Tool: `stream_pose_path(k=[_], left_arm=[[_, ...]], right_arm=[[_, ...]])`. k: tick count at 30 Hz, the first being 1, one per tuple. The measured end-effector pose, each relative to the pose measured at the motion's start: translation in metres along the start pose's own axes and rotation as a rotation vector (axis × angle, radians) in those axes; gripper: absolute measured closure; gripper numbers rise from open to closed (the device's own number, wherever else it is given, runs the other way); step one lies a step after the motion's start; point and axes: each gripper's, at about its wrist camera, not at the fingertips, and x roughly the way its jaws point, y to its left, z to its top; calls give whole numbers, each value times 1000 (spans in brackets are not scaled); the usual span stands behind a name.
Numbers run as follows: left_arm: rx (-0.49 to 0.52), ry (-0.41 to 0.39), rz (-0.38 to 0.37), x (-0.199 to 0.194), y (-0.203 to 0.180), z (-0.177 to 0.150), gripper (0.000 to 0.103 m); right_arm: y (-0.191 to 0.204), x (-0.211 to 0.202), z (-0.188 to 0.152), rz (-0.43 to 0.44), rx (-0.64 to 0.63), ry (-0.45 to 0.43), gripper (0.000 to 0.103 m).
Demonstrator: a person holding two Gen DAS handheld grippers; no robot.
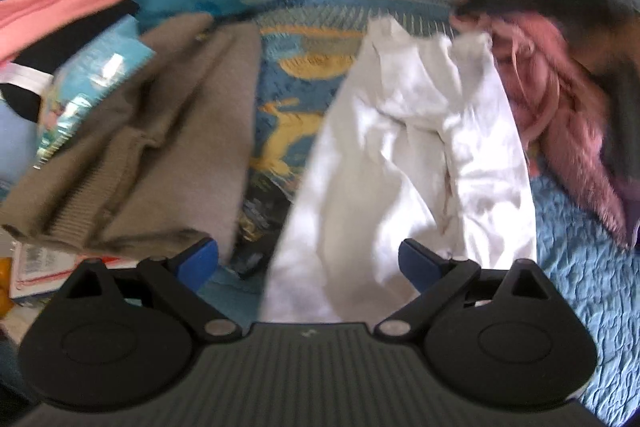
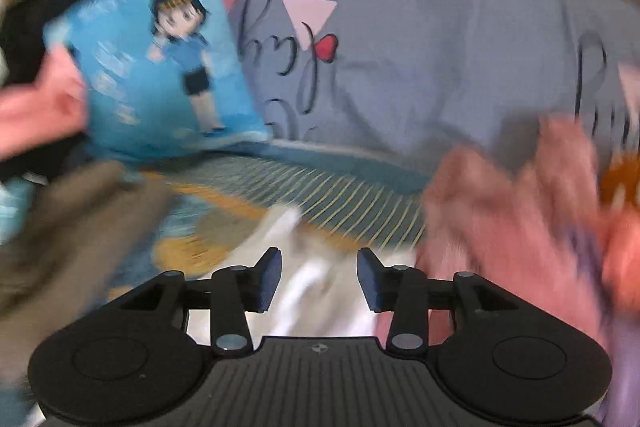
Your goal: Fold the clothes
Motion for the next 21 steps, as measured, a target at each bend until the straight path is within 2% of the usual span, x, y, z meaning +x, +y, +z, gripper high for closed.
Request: stream_pose_path(k=[4,7,10,12,16,19,21], left_arm=[[-89,-7,20,-13,36,5,1],[-210,-18,31,-24,71,7,1],[-270,-19,111,-31,93,5,1],[-284,-18,155,-34,99,4,1],[-270,-15,188,-38,98,2,1],[-261,-8,188,-37,95,2,1],[-257,-4,186,-37,94,2,1]], right_arm=[[19,-70,-60,126,-126,34,56],[67,-103,-111,188,-423,63,50],[105,-128,-159,258,-716,82,50],[119,-136,-179,285,-859,70,49],[137,-138,-206,316,-1111,38,44],[141,-138,-212,326,-1219,-14,43],[143,-134,-216,296,-1256,-57,41]])
